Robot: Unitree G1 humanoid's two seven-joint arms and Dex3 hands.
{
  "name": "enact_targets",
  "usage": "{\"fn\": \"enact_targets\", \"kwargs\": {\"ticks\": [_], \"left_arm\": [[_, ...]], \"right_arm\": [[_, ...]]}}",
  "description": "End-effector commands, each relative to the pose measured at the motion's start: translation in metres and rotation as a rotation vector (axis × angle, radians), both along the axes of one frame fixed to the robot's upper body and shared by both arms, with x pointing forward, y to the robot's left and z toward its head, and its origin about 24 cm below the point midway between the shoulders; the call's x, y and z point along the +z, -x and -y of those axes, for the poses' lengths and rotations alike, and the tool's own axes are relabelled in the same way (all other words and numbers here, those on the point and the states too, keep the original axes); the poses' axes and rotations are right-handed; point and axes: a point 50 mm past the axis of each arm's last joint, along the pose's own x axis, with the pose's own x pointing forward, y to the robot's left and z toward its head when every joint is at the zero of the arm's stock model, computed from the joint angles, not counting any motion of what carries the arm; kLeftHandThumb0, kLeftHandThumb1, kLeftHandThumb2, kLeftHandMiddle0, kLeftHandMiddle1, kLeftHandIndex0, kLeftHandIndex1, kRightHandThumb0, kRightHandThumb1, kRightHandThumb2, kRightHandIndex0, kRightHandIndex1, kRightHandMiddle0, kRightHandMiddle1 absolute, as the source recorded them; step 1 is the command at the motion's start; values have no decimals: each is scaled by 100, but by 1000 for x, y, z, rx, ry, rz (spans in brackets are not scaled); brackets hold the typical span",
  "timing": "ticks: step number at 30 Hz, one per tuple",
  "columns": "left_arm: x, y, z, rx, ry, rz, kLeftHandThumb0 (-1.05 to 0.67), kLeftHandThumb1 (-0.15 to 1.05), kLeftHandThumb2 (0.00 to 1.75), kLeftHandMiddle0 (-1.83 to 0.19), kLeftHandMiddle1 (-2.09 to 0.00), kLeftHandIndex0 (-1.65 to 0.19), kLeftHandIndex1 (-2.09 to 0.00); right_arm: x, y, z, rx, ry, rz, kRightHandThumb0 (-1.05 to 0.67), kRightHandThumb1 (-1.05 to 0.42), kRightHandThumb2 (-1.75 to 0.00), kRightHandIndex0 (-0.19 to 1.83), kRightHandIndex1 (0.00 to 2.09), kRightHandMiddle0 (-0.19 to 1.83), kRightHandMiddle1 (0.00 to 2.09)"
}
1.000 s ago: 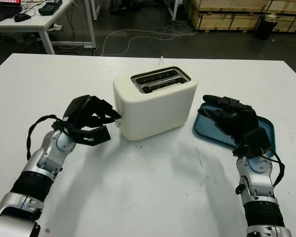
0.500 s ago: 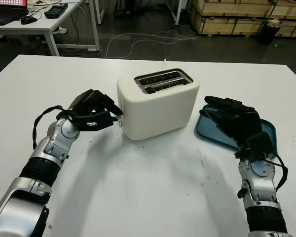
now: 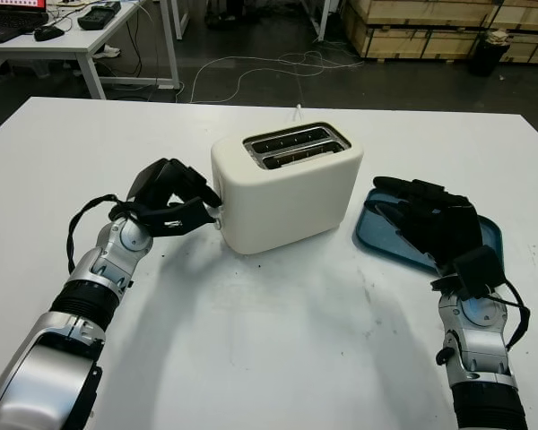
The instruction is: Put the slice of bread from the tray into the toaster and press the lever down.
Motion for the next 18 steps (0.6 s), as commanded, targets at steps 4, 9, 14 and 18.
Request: {"fn": "enact_targets", "kwargs": {"ticks": [4,9,14,18], "left_arm": [[-50,35,70,-230,-222,-210,-17,89,0,-80,-117,-114,0],[-63,49,89,-229,-214,-246,-16,88,0,-76,-112,-112,-1],[-105,68,92,-235,-255,-376,-16,84,0,-85,-96,-117,-5],[-108,70,92,-233,-241,-398,-17,85,1,-84,-96,-115,-4]], "right_arm": [[4,3,4,-8,13,27,-44,-92,-1,113,0,104,0],[2,5,6,-4,21,18,-43,-92,-2,114,1,104,0],[1,5,8,-9,25,-3,-43,-92,-1,115,1,105,1],[-1,3,7,-6,28,-12,-46,-92,-1,115,1,106,1]]}}
